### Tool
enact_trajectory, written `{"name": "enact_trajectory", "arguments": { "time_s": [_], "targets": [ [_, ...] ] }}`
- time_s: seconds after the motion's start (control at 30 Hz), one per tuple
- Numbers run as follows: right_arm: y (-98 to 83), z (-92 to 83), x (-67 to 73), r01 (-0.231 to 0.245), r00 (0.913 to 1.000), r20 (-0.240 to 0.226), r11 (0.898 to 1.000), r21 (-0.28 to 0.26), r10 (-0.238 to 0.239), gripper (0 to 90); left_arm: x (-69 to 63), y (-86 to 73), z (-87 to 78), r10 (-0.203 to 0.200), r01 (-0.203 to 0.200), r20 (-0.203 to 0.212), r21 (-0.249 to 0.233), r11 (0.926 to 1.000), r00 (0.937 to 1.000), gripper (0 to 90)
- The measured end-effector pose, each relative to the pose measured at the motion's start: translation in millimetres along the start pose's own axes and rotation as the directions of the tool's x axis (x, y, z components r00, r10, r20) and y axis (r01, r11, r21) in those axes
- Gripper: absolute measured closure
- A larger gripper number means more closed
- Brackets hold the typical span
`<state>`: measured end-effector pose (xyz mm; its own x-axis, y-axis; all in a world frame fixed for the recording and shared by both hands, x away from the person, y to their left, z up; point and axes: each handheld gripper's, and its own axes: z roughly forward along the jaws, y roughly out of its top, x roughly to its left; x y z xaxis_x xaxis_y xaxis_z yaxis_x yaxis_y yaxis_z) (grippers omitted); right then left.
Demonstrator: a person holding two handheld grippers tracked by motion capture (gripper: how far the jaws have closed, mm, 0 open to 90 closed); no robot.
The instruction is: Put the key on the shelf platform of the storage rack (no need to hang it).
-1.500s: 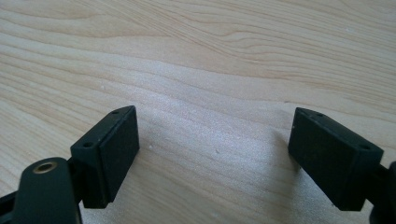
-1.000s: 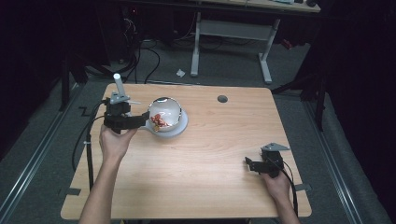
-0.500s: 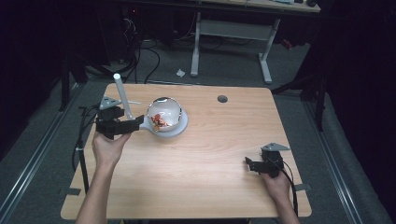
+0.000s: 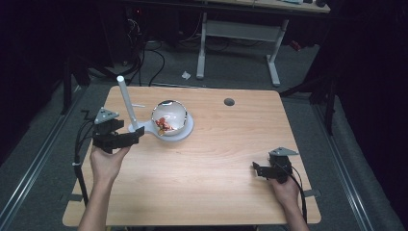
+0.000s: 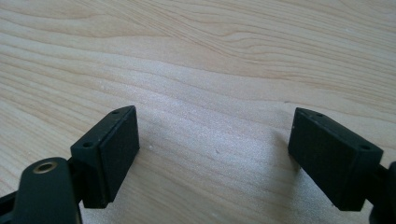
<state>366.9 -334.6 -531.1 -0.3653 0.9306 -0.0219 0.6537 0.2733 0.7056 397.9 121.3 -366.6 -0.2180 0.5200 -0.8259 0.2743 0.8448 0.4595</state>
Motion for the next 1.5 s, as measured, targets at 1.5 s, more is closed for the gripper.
{"name": "enact_trajectory", "arguments": {
  "time_s": [1.5],
  "targets": [
    [-0.1, -0.1, 0.1, 0.0, 1.0, 0.002, 1.0, 0.0, 0.0, 16.2, 21.9, -30.2, -19.4, -0.025, 0.023, 0.046, 0.046, 0.9987, 0.9986, 20.0]
  ]
}}
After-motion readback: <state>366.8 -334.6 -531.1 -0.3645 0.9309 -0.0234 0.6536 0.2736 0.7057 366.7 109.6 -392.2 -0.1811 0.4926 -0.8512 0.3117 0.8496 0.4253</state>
